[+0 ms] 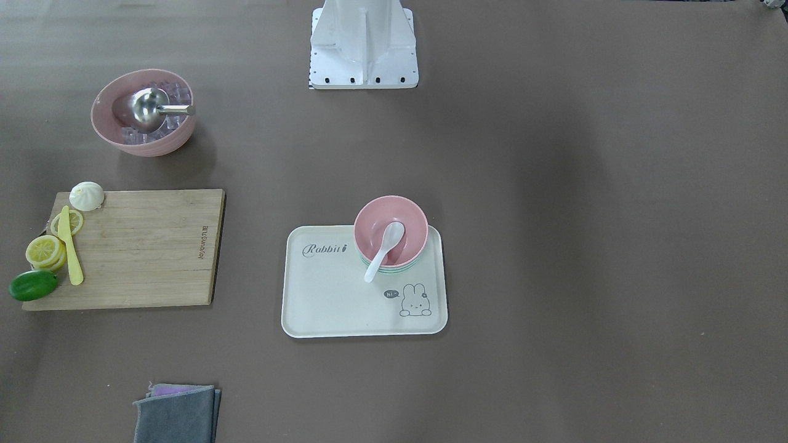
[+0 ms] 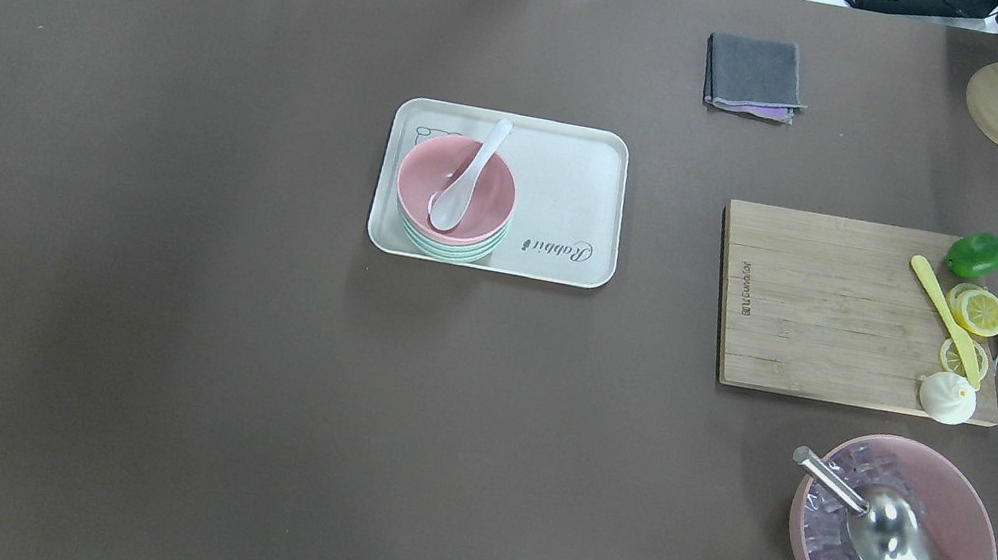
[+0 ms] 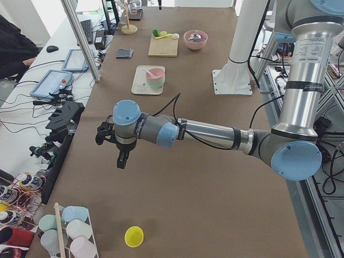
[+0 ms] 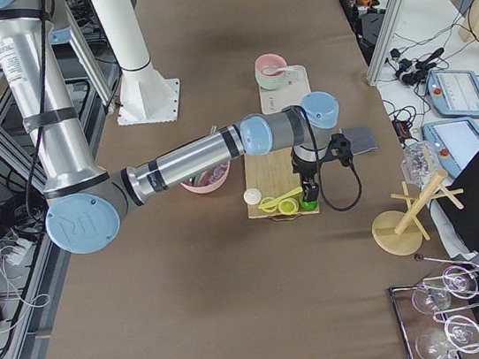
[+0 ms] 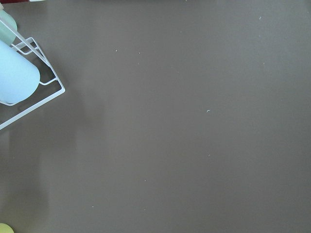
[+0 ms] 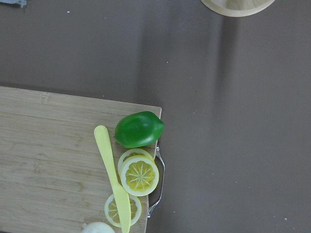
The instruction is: Stack pink bowl on green and place spoon
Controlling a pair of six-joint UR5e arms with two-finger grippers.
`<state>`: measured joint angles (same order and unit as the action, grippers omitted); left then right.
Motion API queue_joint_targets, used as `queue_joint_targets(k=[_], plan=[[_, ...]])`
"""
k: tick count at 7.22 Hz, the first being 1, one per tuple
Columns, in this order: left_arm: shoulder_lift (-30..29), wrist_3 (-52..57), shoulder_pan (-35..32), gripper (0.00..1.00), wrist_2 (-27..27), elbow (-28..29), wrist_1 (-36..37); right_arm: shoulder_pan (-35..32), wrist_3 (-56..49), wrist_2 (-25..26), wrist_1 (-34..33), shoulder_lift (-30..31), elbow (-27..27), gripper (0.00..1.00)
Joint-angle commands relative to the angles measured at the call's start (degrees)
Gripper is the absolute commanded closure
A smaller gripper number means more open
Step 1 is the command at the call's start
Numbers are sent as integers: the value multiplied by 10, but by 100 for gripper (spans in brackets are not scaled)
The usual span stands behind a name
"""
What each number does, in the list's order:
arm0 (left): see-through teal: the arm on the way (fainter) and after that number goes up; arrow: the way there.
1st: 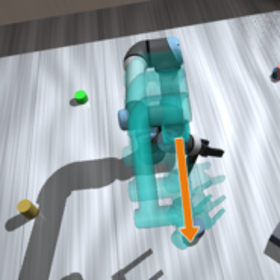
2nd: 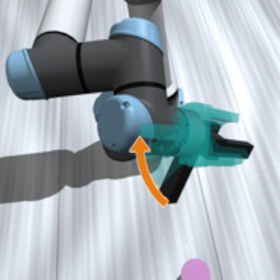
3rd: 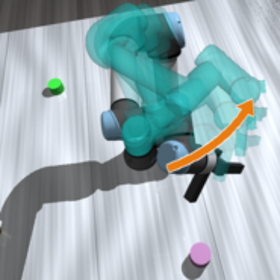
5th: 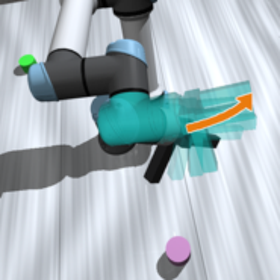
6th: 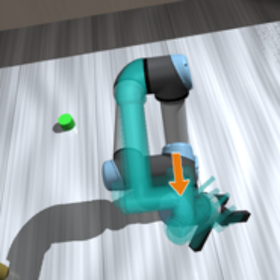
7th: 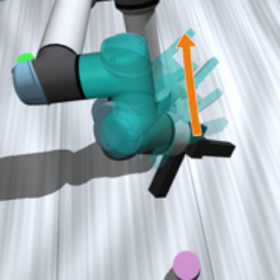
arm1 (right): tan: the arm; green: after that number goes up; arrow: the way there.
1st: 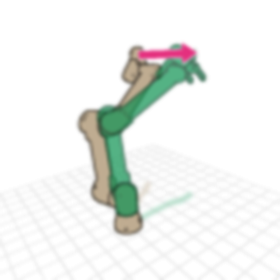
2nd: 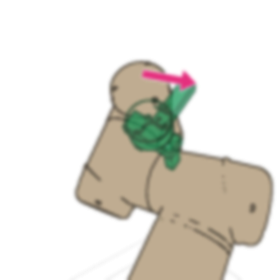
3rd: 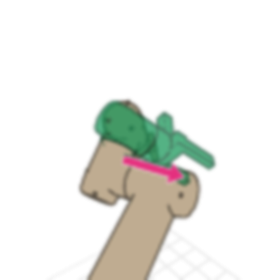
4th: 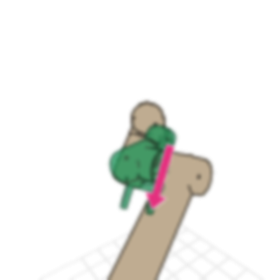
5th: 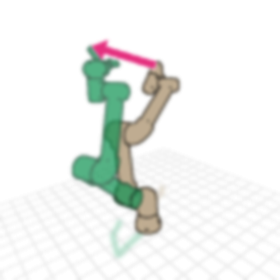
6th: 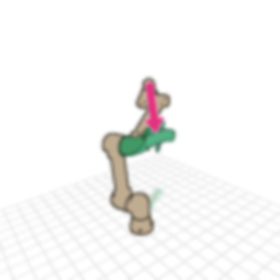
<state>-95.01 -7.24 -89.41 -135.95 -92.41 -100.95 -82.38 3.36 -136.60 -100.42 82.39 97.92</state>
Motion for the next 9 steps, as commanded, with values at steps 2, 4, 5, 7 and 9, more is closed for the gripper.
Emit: queue_joint_targets(k=[2,4,5,7,9], plan=[[62,24,-2,2,9,14,-13,-66,-32,13,26,119,5,0],[68,18,-3,2,10,8,-12,-68,-30,16,25,112,3,0],[68,18,-3,2,12,8,-11,-67,-28,18,25,104,3,0],[61,17,-2,2,12,9,-7,-67,-26,26,24,88,4,0],[61,16,-2,2,12,9,-6,-67,-29,55,25,87,3,0]])
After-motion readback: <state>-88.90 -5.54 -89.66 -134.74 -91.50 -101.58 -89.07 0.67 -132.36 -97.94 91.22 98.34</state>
